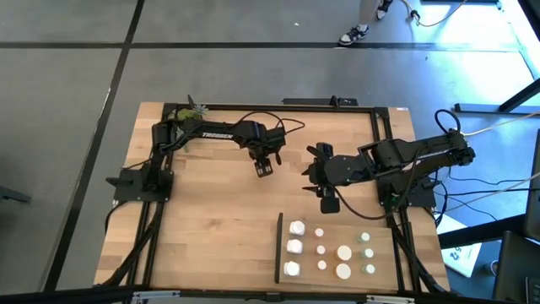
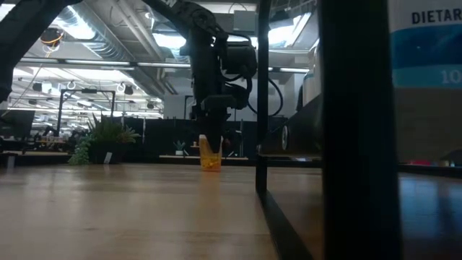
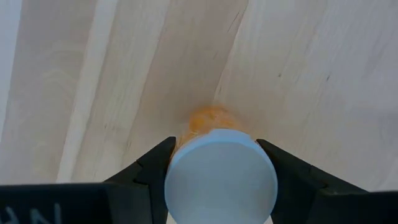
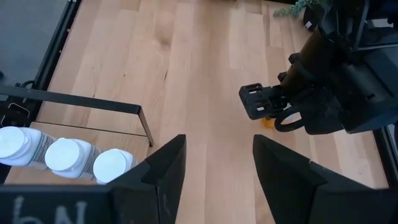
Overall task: Pick and place medicine bottles onto shelf by color
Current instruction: Put the orange pill bottle on the shelf
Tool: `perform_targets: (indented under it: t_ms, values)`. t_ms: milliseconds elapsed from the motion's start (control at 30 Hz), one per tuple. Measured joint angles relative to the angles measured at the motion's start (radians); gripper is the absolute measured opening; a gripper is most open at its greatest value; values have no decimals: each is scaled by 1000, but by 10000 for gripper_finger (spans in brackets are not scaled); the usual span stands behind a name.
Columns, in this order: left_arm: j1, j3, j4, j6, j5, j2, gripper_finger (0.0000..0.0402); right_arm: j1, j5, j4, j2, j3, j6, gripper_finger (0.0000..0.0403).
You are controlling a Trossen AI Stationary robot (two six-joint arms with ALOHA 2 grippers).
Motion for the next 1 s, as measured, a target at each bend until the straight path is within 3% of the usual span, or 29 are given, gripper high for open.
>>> perform_targets:
  t_ms: [267, 667, 1000]
  values:
    - [3, 0, -7, 2, -1, 0, 215, 0, 0, 0, 0, 0, 0, 188]
    - [1, 0, -37, 39, -39, -25, 344, 0, 1, 0, 0, 0, 3, 188]
    - [-17, 2, -135, 18, -106, -258, 352, 0, 1, 4, 1, -1, 1, 188]
